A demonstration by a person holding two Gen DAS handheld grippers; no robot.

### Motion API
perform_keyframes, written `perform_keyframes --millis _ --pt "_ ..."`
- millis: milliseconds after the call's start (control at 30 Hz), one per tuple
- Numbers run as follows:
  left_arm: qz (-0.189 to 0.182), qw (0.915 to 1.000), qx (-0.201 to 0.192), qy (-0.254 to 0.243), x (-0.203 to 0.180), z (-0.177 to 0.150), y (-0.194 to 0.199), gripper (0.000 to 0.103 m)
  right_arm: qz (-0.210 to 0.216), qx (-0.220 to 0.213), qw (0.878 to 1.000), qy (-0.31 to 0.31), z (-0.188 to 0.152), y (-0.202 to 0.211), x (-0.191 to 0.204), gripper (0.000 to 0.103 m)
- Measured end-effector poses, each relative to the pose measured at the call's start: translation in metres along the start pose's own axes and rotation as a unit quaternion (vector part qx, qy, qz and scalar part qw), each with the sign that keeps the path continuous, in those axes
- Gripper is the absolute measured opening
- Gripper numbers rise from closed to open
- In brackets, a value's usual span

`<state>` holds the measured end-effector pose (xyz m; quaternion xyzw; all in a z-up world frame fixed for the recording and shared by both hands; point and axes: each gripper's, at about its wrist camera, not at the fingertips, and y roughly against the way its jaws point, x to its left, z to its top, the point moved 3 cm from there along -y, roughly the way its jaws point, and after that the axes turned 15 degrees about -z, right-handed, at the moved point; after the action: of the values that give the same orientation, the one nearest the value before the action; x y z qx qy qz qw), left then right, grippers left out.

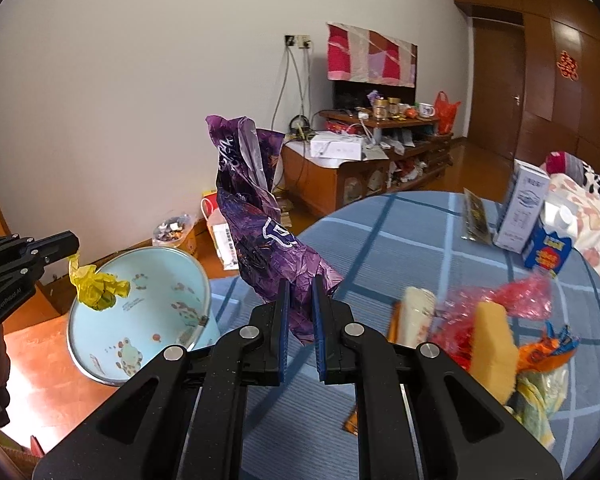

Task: Organize soft objects
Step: 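Carry the purple wrapper and yellow wrapper over the light-blue bin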

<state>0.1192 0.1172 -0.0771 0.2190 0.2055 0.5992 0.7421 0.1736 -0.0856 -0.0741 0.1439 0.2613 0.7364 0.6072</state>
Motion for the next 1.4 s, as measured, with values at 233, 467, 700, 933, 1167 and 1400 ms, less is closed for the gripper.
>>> perform_keyframes --millis 233,467,700,933,1167,1400 --pt "0.013 0.9998 0.000 0.014 0.015 -0.007 0.001 0.002 0.015 -0.006 1.000 0.016 0.008 -0.008 0.023 0.011" --pt "0.021 0.9994 -0.005 0.026 0.028 -0.011 0.004 0.002 0.027 -0.011 0.999 0.028 0.014 -0.014 0.043 0.011" --pt "0.031 0.9989 -0.012 0.033 0.036 -0.010 0.009 0.002 0.036 -0.011 0.999 0.039 0.016 -0.018 0.057 0.011" --pt "0.039 0.9983 -0.017 0.040 0.042 -0.010 0.013 0.002 0.042 -0.011 0.998 0.047 0.015 -0.019 0.068 0.012" --pt "0.046 0.9977 -0.020 0.047 0.047 -0.012 0.015 0.002 0.045 -0.010 0.998 0.052 0.014 -0.019 0.073 0.012" --pt "0.049 0.9973 -0.020 0.052 0.052 -0.012 0.016 0.002 0.051 -0.009 0.997 0.057 0.014 -0.021 0.076 0.012"
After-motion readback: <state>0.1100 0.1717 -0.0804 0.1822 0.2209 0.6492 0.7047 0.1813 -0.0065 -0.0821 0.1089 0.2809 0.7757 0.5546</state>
